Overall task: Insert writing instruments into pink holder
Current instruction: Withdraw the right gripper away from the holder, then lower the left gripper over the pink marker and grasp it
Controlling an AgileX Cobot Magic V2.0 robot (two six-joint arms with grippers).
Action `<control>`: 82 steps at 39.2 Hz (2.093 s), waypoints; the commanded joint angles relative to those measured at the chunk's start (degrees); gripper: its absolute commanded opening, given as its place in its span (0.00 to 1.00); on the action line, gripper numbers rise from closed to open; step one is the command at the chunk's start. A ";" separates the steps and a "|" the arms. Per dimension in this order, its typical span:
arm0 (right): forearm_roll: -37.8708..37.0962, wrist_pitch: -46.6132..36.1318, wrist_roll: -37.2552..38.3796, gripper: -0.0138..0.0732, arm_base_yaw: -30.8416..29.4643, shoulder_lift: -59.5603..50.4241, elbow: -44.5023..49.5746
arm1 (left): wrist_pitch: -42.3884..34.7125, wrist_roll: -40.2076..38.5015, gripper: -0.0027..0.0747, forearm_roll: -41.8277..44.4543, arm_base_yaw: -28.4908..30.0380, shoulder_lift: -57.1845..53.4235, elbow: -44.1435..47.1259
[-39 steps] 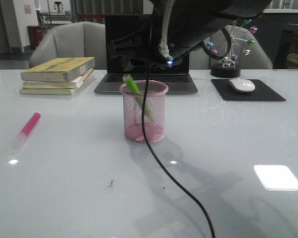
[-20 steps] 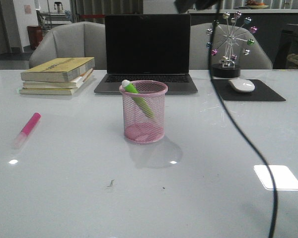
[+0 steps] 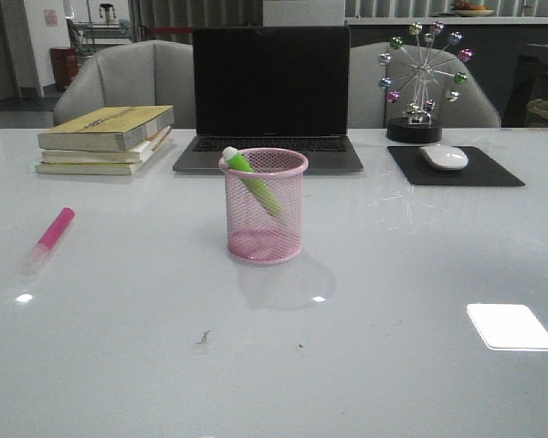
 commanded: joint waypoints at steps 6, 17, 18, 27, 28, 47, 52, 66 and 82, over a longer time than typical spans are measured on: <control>-0.32 0.15 -0.57 0.56 -2.30 -9.16 7.92 | -2.65 -0.42 0.53 0.01 -0.25 -0.22 -2.23; 2.41 -2.71 -0.57 0.56 -0.73 -11.67 13.63 | 0.18 -0.42 0.53 0.01 -0.25 -0.22 -2.61; 2.41 -3.32 -0.57 0.56 -0.04 -11.67 13.63 | 0.33 -0.42 0.53 0.01 -0.25 -0.07 -3.04; 2.41 -4.32 -0.57 0.56 2.29 -11.60 13.63 | 10.69 -0.42 0.53 -2.57 -0.25 10.04 -14.73; 2.41 -4.32 -0.57 0.56 2.29 -11.60 13.63 | 12.30 -0.42 0.53 -3.00 -0.25 11.37 -16.13; 2.52 -4.27 -0.57 0.56 2.29 -11.60 13.63 | 35.28 0.40 0.53 -3.43 -0.25 43.60 -47.12; 2.52 -4.27 -0.57 0.56 2.29 -11.60 13.63 | 37.90 0.40 0.53 -3.43 -0.25 50.27 -52.96; 2.52 -4.05 -0.57 0.56 2.29 -11.60 13.63 | 40.14 0.40 0.53 -4.39 -0.25 60.98 -56.72; 2.52 -4.00 -0.57 0.56 2.29 -11.60 13.63 | 40.99 0.40 0.53 -4.44 -4.26 67.62 -56.72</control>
